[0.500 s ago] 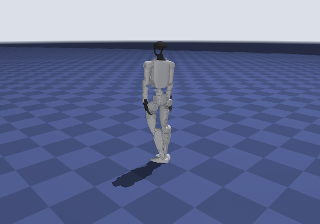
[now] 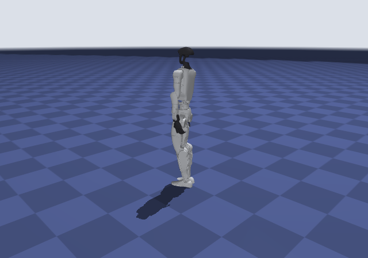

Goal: In place motions

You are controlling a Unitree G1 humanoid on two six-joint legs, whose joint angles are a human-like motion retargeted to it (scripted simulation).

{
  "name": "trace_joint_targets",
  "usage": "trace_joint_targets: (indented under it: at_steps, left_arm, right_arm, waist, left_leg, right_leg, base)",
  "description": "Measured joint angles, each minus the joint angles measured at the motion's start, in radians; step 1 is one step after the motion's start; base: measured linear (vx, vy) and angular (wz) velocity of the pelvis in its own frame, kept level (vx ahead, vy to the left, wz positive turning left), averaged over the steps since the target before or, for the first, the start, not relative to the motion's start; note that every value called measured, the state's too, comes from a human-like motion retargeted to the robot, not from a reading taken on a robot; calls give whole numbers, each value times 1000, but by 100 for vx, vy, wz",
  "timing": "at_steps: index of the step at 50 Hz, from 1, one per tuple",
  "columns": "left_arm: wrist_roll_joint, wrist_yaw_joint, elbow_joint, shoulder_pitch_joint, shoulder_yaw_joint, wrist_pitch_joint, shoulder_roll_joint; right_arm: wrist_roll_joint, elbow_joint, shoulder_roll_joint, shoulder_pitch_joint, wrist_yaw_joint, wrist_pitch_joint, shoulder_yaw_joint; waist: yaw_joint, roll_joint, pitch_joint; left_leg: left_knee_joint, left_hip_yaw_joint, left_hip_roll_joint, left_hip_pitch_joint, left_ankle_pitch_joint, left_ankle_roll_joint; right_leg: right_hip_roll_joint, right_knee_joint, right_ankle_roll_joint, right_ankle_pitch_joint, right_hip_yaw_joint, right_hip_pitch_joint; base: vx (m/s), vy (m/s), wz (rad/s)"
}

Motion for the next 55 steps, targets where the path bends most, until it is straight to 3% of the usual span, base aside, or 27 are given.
trace_joint_targets:
  at_steps: [5,26,55]
  left_arm:
    - [7,12,3,-1,-13,0,-12]
    - [34,-6,-13,-32,-51,-2,0]
    - [34,-18,-7,-34,-60,-7,0]
  right_arm:
    - [-7,-7,5,3,6,-4,6]
    - [-9,54,-21,20,-14,11,-13]
    - [-18,47,-19,26,-14,14,-18]
  waist:
    - [-55,21,5]
    - [63,-11,4]
    - [59,-14,10]
  left_leg:
    - [-41,-91,-43,39,4,45]
    - [47,-12,-5,-25,-6,4]
    - [46,-9,6,-15,3,-10]
  right_leg:
    - [14,-2,-2,-16,-86,18]
    - [-12,8,0,-15,-5,18]
    - [-19,7,1,-14,-8,28]
  base:
    - [-2,-2,82]
    - [0,0,-15]
    - [0,0,2]
